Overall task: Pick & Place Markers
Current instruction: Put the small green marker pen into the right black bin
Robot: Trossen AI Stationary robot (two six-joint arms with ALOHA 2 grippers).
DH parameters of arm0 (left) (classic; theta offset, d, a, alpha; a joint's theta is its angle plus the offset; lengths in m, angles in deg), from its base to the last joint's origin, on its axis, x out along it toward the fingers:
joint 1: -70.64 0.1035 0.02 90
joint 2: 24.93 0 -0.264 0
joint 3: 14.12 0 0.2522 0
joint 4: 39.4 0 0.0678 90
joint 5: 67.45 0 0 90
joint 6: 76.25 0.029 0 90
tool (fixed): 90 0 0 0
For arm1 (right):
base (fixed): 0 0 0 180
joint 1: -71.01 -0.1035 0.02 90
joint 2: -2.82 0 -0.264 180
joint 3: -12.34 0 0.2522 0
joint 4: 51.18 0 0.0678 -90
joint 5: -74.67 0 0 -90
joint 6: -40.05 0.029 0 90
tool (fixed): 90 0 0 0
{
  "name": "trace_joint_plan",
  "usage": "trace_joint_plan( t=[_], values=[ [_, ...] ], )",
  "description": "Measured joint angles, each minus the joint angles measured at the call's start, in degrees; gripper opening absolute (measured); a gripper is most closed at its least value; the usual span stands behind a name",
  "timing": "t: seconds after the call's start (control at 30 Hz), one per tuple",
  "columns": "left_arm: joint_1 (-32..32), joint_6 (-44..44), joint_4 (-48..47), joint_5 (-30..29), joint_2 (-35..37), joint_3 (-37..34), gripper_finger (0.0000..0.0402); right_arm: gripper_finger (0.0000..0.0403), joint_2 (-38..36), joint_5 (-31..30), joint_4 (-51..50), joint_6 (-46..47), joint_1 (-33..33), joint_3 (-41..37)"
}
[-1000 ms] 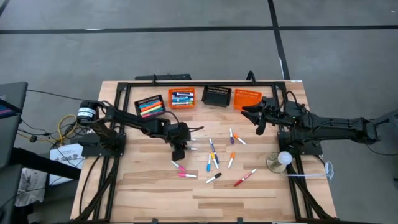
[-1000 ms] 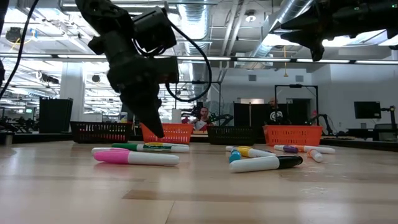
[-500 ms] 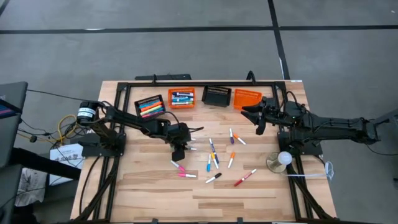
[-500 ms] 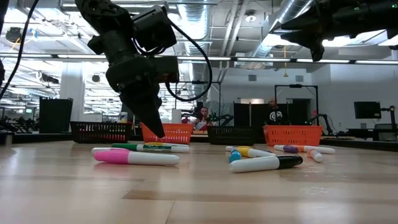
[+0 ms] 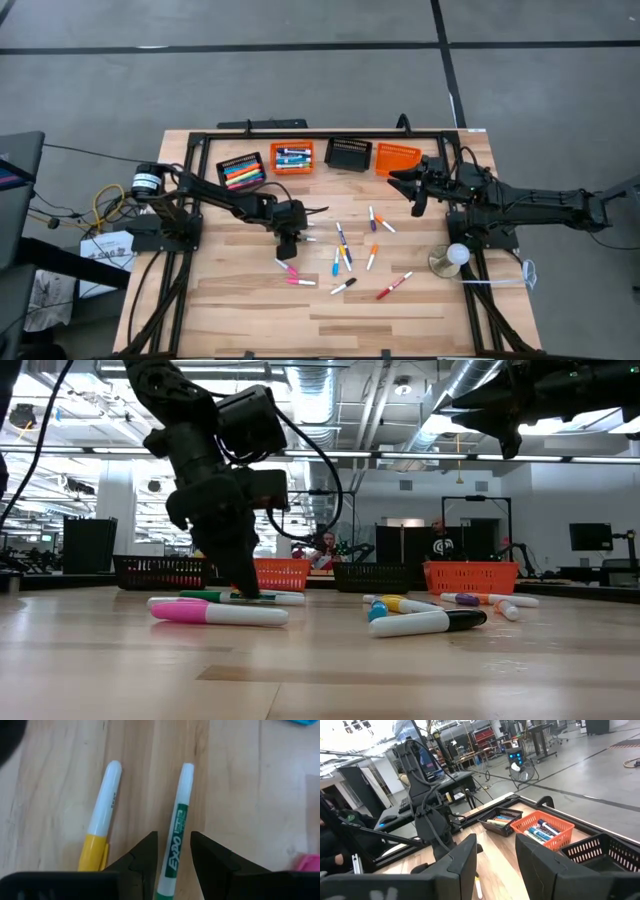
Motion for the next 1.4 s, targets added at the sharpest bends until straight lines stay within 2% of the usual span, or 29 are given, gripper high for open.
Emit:
trace_joint_plan(
  t=[0.2,0.57,0.73,1.03,1.3,1.4],
  values=[
    [0.0,0.23,0.47,-0.24,-1.38,0.12,0.0115,0.0125,0.0,-0.02,-0.01,0.0,-0.01,0.0],
    [-0.22,6.08,1.21,-1.95,-4.32,0.37,0.0114,0.0125,0.0,-0.04,-0.17,0.0,0.05,0.0],
    [-0.2,8.41,1.25,-2.0,-4.3,0.31,0.0093,0.0125,0.0,-0.06,-0.17,0.0,0.1,0.0],
    [-0.15,8.57,1.3,-1.65,-4.3,0.22,0.0032,0.0125,0.0,-0.08,-0.17,0.0,0.1,0.0],
    [-0.15,8.42,1.67,-1.58,-4.08,0.04,0.0046,0.0125,0.0,-0.08,-0.16,0.0,0.1,0.0],
    [-0.15,8.41,1.55,-1.6,-3.39,0.13,0.0037,0.0125,0.0,-0.08,-0.14,0.0,0.1,0.0]
  ],
)
